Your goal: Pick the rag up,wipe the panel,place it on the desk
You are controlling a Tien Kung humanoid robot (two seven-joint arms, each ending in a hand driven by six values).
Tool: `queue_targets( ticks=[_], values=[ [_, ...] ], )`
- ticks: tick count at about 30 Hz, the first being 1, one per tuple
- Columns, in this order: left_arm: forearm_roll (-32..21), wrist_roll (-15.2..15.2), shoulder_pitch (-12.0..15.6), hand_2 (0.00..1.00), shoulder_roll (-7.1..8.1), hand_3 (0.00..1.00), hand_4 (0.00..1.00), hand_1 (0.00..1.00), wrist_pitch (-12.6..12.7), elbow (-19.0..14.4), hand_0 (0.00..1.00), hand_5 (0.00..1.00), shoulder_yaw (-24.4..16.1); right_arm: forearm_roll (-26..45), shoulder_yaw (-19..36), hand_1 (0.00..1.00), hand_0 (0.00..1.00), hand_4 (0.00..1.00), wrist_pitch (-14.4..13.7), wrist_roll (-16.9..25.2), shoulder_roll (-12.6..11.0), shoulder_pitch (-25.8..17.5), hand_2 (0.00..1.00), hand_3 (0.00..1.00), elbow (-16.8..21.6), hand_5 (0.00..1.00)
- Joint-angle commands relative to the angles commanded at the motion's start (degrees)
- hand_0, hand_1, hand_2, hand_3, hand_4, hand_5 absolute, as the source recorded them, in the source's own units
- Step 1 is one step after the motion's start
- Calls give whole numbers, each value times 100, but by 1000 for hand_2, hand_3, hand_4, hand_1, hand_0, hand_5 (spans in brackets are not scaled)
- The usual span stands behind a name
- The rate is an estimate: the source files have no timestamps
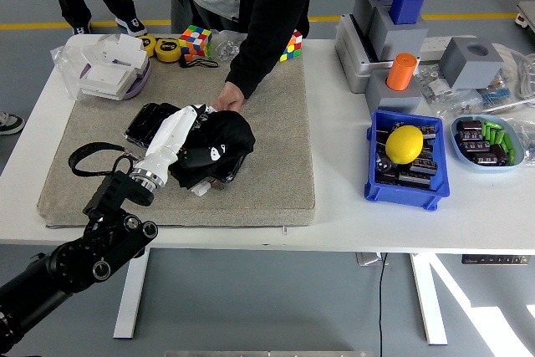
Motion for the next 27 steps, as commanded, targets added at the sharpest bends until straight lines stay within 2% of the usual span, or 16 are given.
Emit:
queue_targets(
  ticks=[9, 13, 20, 27],
  values=[
    [-57, 5, -37, 264, -22, 518, 616, 204, -20, -96, 239, 2, 246, 2, 1, 564, 558, 901, 6, 8, 0, 5, 493, 521, 2, 363],
    [-47, -15, -65, 263, -57, 518, 617, 207, -15, 23, 239, 2, 181, 5, -4, 564, 557, 902, 6, 9, 2, 4, 493, 521, 3, 363],
    [70, -77, -154, 262, -77, 519, 618, 207, 36, 403, 241, 2, -172, 9, -2, 564, 558, 903, 7, 10, 6, 10, 493, 521, 3, 364],
    [132, -191, -320, 262, -28, 519, 619, 206, 132, 929, 239, 2, -651, 10, 6, 564, 558, 906, 6, 9, -2, 13, 494, 521, 1, 366]
  ],
)
